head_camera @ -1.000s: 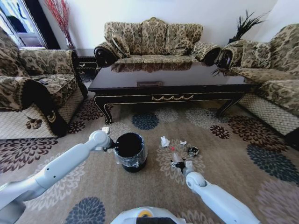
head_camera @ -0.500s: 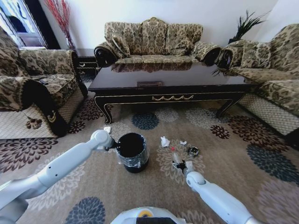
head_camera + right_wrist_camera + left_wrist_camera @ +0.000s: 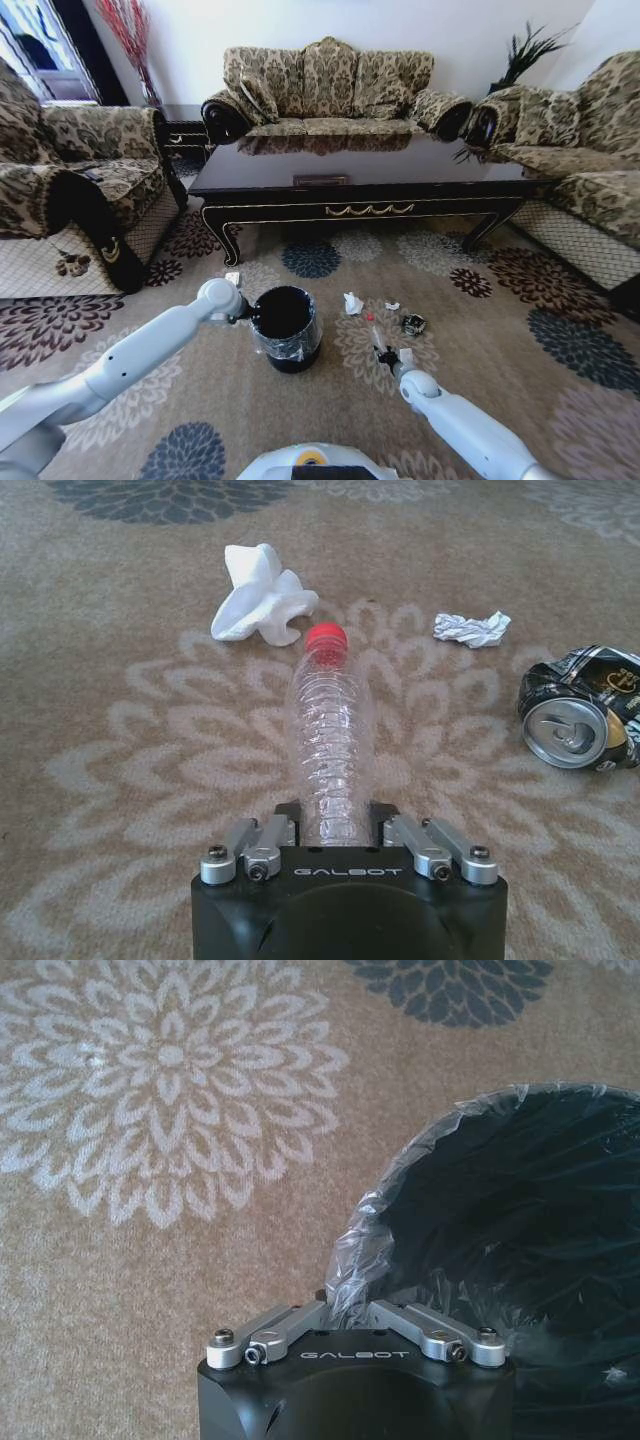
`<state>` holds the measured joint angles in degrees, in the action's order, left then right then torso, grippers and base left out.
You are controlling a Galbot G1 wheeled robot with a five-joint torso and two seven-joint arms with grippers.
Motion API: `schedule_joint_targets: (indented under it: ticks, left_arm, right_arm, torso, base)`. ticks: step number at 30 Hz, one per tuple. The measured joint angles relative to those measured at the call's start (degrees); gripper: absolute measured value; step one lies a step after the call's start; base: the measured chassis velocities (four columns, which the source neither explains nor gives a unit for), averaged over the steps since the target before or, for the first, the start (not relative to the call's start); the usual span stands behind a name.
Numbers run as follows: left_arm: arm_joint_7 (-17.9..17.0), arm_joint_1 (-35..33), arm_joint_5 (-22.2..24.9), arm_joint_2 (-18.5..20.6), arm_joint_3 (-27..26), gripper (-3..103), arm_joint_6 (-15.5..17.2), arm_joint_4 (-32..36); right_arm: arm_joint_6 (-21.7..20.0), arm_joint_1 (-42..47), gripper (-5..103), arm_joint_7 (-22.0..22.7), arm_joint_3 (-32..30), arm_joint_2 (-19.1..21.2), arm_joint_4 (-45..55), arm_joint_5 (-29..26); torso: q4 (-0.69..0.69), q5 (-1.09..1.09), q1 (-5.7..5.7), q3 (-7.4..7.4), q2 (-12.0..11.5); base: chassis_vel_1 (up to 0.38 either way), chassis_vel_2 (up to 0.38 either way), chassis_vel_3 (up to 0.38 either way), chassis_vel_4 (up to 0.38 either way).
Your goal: Move to the front of the table and pick up the trash from the floor, then place it into the trash bin.
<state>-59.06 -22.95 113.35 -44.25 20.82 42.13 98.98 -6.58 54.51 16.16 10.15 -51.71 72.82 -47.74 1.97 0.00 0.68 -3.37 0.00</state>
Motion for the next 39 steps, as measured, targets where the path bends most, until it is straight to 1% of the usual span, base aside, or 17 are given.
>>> schedule_joint_targets:
  ticks: [3, 5, 9, 13, 18, 22, 23, 26, 27, 30, 33, 39]
  left_arm:
    - [-1.2, 0.48, 0.62, -0.46, 0.23, 0, 0.0, -0.35]
    - [-1.69, 0.85, 1.05, -0.77, 0.51, 0, 0.0, -0.5]
    - [-2.26, 2.21, 1.62, -1.52, 1.77, 0, 0.0, -1.15]
    - [-2.62, 3.39, 1.79, -2.99, 2.88, 0, 0.0, -1.74]
    - [-3.2, 4.37, 1.8, -4.34, 4.08, 0, 0.0, -2.32]
    - [-3.97, 6.54, 2.5, -7.33, 5.94, 0, 0.0, -3.18]
    - [-3.97, 6.54, 2.5, -7.33, 5.94, 0, 0.0, -3.18]
    - [-4.41, 8.49, 2.77, -9.95, 7.85, 0, 0.0, -4.37]
    - [-4.41, 8.49, 2.77, -9.95, 7.85, 0, 0.0, -4.37]
    - [-4.5, 10.23, 2.81, -12.43, 9.75, 0, 0.0, -6.17]
    - [-4.51, 10.98, 2.7, -13.77, 11.02, 0, 0.0, -7.37]
    - [-4.89, 11.52, 2.29, -15.89, 12.33, 0, 0.0, -8.98]
  right_arm:
    - [0.05, 0.36, 24, 0.07, -0.56, 0.19, 0.74, -0.23]
    - [0.13, 0.52, 24, 0.14, -0.79, 0.4, 1.26, -0.41]
    - [0.19, 1.04, 24, 0.35, -1.95, 1.21, 3.6, -1.08]
    - [0.17, 2.05, 24, 1.46, -4.31, 2.4, 8.06, -2.88]
    - [0.32, 2.75, 24, 2.47, -6.79, 3.07, 11.87, -3.05]
    - [0.03, 4.08, 24, 3.61, -9.95, 5.33, 20.03, -5.05]
    - [0.03, 4.08, 24, 3.61, -9.95, 5.33, 20.03, -5.05]
    - [-0.23, 5.87, 24, 4.32, -12.59, 7.01, 26.16, -5.82]
    - [-0.23, 5.87, 24, 4.32, -12.59, 7.01, 26.16, -5.82]
    - [-0.24, 7.93, 24, 4.55, -15.6, 8.39, 31.13, -5.92]
    - [-0.37, 8.89, 24, 4.91, -17.38, 9.37, 33.8, -6.55]
    - [-0.45, 10.25, 24, 5.03, -20.02, 10.52, 36.64, -7.15]
  torso:
    - [-0.01, 0.02, 0.0, 0.0, 0.0]
    - [-0.01, 0.02, 0.0, 0.0, 0.0]
    - [0.01, 0.01, 0.0, 0.0, 0.0]
    - [0.01, 0.01, 0.0, 0.0, 0.0]
    - [-0.01, 0.01, 0.0, -0.01, 0.0]
    - [0.01, 0.0, 0.0, 0.0, 0.0]
    - [0.01, 0.0, 0.0, 0.0, 0.0]
    - [0.0, 0.01, 0.0, -0.01, 0.0]
    - [0.0, 0.01, 0.0, -0.01, 0.0]
    - [0.01, 0.01, 0.0, 0.0, 0.0]
    - [0.02, 0.02, 0.0, 0.0, 0.0]
    - [-0.01, 0.01, 0.0, 0.0, 0.0]
  base:
    - [0.0, 0.0, 0.0, 0.0]
    - [0.0, 0.0, 0.0, 0.0]
    - [0.0, 0.0, 0.0, 0.0]
    - [0.0, 0.0, 0.0, 0.0]
    - [0.0, 0.0, 0.0, 0.0]
    - [0.0, 0.0, 0.0, 0.0]
    - [0.0, 0.0, 0.0, 0.0]
    - [0.0, 0.0, 0.0, 0.0]
    - [0.0, 0.0, 0.0, 0.0]
    - [0.0, 0.0, 0.0, 0.0]
    - [0.0, 0.0, 0.0, 0.0]
    - [0.0, 0.0, 0.0, 0.0]
